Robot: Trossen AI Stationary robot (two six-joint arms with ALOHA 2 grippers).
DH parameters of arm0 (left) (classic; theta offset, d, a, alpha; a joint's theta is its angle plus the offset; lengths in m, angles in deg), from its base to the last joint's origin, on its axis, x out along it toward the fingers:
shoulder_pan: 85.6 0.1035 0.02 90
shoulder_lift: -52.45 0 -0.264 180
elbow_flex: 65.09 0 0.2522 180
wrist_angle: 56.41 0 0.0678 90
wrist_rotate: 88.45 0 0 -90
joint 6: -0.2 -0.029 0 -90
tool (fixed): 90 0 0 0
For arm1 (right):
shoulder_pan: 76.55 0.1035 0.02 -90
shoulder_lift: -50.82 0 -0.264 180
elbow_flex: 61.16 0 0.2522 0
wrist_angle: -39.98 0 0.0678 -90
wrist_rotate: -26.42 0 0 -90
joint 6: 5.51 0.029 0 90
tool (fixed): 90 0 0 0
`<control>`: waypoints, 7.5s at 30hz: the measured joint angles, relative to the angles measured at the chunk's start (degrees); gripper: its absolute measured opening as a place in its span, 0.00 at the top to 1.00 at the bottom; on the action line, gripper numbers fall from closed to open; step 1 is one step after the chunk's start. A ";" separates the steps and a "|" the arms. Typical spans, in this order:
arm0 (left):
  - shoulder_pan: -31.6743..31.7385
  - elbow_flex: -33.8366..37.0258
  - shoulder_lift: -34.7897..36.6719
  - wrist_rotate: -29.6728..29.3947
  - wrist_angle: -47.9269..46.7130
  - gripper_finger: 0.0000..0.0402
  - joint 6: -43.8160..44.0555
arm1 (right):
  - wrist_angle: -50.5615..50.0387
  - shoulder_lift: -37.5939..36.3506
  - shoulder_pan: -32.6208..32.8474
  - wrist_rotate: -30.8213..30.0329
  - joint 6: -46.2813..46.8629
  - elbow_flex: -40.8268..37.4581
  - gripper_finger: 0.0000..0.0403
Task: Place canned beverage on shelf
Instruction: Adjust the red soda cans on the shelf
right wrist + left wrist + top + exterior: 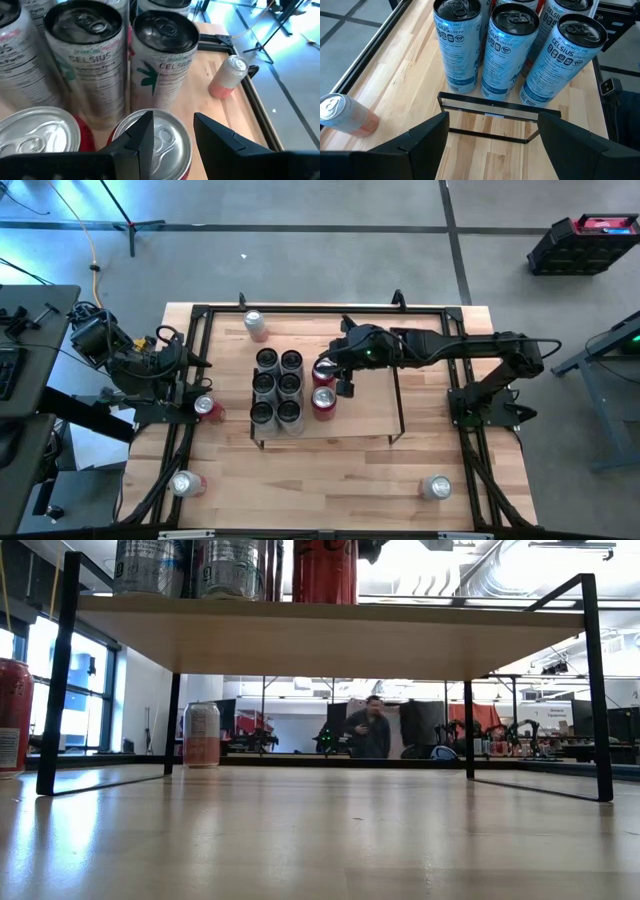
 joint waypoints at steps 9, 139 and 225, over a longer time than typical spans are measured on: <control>0.00 0.00 -0.01 0.00 0.00 0.27 -0.01 | -8.63 -2.40 0.00 3.19 0.51 3.92 0.69; 0.02 0.00 0.01 0.00 0.00 0.27 -0.01 | -13.34 2.07 9.49 1.21 -2.43 6.62 1.00; 0.00 0.00 -0.01 0.00 0.00 0.27 0.01 | -8.75 3.96 -2.62 7.46 -2.67 6.70 1.00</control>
